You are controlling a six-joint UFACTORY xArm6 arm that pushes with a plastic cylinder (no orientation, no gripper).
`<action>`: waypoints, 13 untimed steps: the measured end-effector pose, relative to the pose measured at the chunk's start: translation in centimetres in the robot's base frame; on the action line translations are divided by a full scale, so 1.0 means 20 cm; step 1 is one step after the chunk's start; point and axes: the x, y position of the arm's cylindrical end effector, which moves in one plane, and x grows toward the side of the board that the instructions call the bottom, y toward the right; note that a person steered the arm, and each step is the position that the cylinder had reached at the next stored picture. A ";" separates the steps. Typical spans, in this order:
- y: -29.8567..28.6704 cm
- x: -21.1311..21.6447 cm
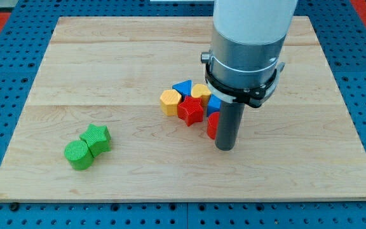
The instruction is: Move the green star bottom left to the red star
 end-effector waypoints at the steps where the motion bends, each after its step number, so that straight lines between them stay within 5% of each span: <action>1: 0.01 -0.03; 2: -0.01 0.26; 3: -0.39 0.34; 4: -0.88 0.33; 7: -1.17 0.31; 13: -1.11 -0.09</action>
